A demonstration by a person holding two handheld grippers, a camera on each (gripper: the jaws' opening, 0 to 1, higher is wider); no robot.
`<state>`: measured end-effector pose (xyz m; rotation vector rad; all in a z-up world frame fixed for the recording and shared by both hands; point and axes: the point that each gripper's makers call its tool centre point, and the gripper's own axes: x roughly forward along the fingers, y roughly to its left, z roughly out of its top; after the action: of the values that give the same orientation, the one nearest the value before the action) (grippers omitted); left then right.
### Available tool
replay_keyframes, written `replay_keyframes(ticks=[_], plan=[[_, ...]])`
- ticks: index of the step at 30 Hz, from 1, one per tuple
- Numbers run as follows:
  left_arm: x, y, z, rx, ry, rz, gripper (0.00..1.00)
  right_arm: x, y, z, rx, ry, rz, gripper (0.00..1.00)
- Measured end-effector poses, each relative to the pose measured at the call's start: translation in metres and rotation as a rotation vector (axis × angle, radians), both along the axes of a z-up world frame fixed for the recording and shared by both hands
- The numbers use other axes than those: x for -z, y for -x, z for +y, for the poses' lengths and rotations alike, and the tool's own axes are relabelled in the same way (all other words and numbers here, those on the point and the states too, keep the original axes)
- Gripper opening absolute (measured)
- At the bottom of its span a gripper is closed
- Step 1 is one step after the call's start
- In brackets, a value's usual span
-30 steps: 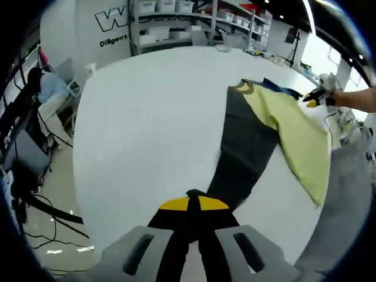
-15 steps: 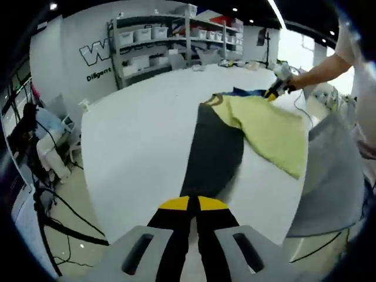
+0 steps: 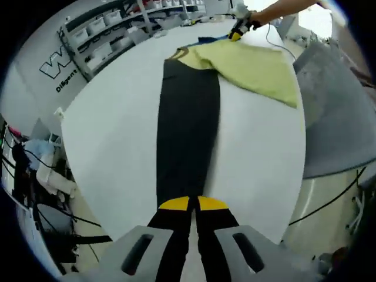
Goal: Fold the garment on the visible template until the final outline fits inside the template.
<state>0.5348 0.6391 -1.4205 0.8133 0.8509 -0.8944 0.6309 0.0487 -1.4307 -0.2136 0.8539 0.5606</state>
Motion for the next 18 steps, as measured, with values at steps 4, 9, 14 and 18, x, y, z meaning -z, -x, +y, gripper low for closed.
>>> replay_keyframes(ticks=[4, 9, 14, 18], plan=[[0.010, 0.003, 0.013, 0.009, -0.077, -0.020, 0.07, -0.008, -0.004, -0.019, 0.112, -0.072, -0.005, 0.18], [0.014, 0.009, 0.020, -0.063, -0.067, -0.014, 0.06, -0.007, -0.001, -0.055, 0.212, -0.064, 0.002, 0.16], [0.015, 0.011, 0.022, -0.132, -0.040, -0.009, 0.06, -0.008, 0.002, -0.095, 0.359, -0.086, -0.006, 0.14], [0.014, 0.009, 0.022, -0.140, -0.050, -0.006, 0.06, -0.008, 0.007, -0.127, 0.461, -0.086, -0.014, 0.15]])
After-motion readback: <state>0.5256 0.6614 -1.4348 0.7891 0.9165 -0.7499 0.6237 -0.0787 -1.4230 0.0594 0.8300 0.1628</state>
